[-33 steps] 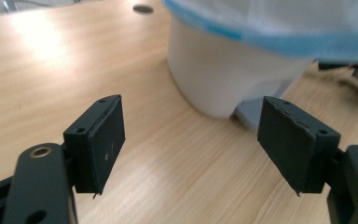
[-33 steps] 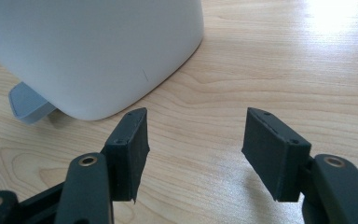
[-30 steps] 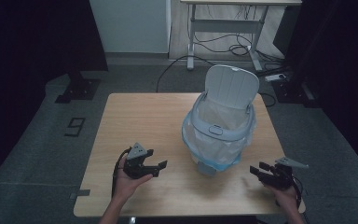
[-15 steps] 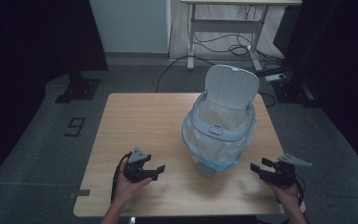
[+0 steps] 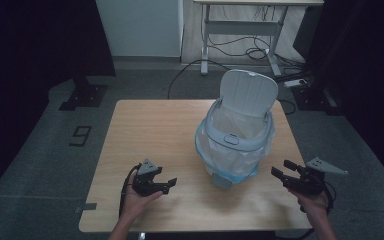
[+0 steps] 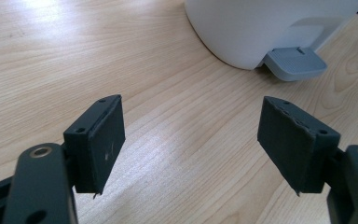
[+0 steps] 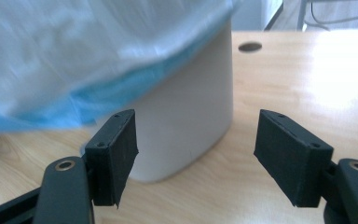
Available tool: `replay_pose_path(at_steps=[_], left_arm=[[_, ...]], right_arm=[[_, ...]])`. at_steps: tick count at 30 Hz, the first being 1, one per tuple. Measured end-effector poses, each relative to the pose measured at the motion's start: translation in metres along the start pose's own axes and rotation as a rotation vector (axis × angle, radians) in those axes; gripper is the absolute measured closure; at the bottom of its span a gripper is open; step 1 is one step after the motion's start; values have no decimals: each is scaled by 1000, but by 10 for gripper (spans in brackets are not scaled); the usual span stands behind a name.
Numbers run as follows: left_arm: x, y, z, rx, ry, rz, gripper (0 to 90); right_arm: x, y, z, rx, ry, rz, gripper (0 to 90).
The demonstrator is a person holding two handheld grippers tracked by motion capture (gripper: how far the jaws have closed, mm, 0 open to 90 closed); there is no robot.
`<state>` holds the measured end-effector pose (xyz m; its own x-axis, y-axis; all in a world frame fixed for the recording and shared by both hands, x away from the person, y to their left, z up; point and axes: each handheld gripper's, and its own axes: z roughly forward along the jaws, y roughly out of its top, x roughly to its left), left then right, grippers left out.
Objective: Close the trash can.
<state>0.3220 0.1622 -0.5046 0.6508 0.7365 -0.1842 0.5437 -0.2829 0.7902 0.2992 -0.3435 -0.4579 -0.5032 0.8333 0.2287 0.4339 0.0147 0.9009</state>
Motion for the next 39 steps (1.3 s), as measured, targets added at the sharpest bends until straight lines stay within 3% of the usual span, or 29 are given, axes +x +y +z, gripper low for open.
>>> replay_pose_path(at_steps=[18, 31, 39], left_arm=[[10, -3, -2, 18, 1, -17, 232], [11, -6, 2, 38, 7, -14, 232], [13, -7, 1, 41, 8, -19, 232]], right_arm=[[13, 74, -5, -60, 43, -42, 294], [18, 110, -5, -92, 67, -48, 293], [20, 127, 1, -83, 59, -63, 289]])
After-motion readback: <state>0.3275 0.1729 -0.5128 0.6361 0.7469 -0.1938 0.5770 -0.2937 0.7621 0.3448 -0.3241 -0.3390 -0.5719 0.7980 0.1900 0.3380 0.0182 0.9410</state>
